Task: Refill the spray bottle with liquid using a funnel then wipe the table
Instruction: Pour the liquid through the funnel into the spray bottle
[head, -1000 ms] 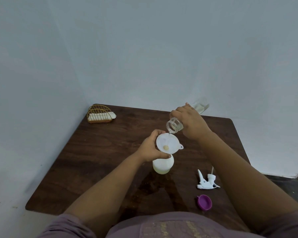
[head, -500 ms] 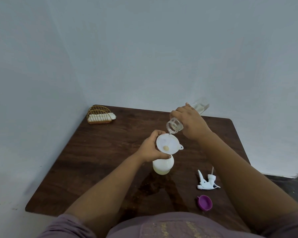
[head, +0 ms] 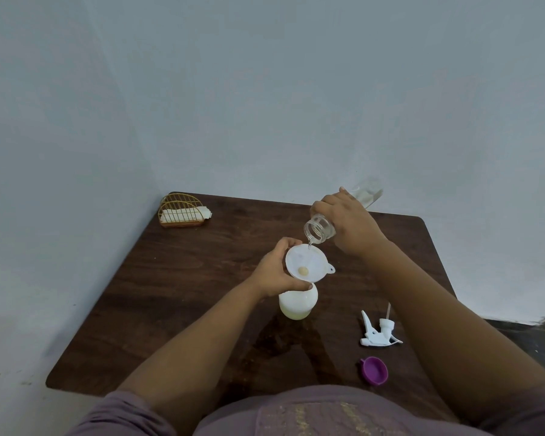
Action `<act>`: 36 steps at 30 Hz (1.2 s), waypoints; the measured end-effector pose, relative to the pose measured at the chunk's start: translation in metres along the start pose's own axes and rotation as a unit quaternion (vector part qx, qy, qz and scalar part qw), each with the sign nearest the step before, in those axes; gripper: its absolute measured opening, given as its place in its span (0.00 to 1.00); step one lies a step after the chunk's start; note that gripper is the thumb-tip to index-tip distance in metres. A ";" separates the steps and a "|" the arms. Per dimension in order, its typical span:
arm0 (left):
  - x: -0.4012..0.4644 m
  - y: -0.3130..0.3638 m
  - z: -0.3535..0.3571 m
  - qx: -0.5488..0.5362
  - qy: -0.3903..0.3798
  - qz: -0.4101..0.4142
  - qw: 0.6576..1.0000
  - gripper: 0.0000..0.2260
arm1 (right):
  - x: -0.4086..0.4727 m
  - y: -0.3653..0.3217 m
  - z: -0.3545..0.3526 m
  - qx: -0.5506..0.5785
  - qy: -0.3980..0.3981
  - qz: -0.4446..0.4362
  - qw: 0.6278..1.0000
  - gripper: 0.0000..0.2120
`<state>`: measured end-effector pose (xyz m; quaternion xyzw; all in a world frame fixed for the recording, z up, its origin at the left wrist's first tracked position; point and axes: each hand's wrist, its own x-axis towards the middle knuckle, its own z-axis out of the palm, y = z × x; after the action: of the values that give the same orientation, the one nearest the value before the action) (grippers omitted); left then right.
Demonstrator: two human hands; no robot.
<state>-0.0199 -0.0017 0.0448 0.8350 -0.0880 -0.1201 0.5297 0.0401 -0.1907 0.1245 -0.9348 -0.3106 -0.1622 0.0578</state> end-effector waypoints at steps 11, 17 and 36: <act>0.000 -0.001 0.001 0.007 0.004 -0.001 1.000 0.37 | 0.000 0.001 0.001 0.004 0.003 -0.004 1.000 0.22; 0.000 0.000 0.001 0.005 0.004 -0.002 1.000 0.36 | 0.000 0.001 0.001 0.004 0.001 -0.005 1.000 0.22; 0.001 -0.002 0.001 0.008 0.002 0.001 1.000 0.37 | -0.001 -0.001 -0.002 0.011 -0.004 -0.003 1.000 0.20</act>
<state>-0.0195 -0.0019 0.0430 0.8396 -0.0890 -0.1169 0.5230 0.0382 -0.1905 0.1266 -0.9337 -0.3155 -0.1558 0.0662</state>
